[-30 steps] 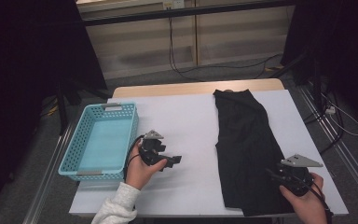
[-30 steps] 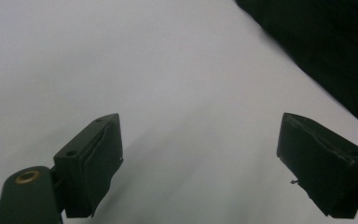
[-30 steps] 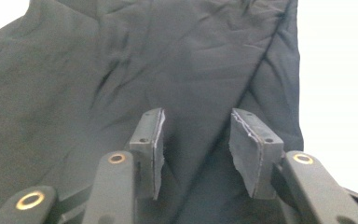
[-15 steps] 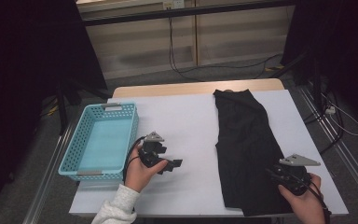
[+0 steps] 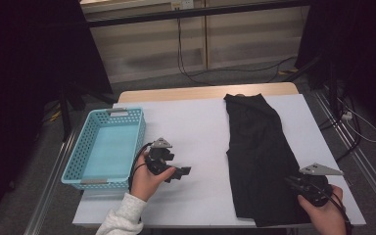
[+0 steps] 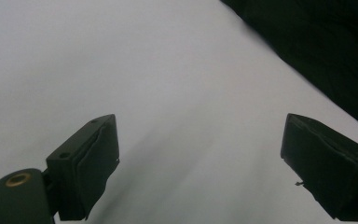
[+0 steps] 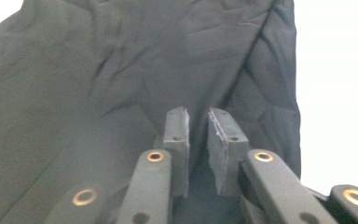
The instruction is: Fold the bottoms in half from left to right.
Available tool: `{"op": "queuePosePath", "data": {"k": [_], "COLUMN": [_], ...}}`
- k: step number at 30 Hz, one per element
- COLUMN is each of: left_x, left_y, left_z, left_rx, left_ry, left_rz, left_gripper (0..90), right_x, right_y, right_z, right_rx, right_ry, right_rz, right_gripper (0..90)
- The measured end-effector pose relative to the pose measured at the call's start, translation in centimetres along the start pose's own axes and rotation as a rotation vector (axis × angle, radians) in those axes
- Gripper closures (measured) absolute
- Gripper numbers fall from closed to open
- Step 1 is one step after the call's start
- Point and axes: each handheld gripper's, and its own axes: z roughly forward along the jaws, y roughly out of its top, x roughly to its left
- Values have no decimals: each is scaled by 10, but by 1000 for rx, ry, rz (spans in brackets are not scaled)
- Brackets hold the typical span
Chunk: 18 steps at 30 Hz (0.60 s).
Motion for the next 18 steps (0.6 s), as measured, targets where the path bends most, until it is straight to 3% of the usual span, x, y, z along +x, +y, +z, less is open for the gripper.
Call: {"op": "queuePosePath", "data": {"k": [5, 9, 18], "left_x": [1, 2, 3], "left_y": [1, 1, 1], "left_z": [-2, -3, -3], "left_rx": [1, -2, -2], "left_ry": [16, 20, 10], "left_rz": [9, 7, 1], "left_gripper": [118, 121, 132], "right_x": [0, -5, -18], "right_y": [1, 3, 4], "right_z": [3, -1, -10], "right_rx": [-9, -9, -24], "right_ry": [12, 32, 23], "right_rz": [-20, -7, 6], "right_gripper": [893, 900, 900]}}
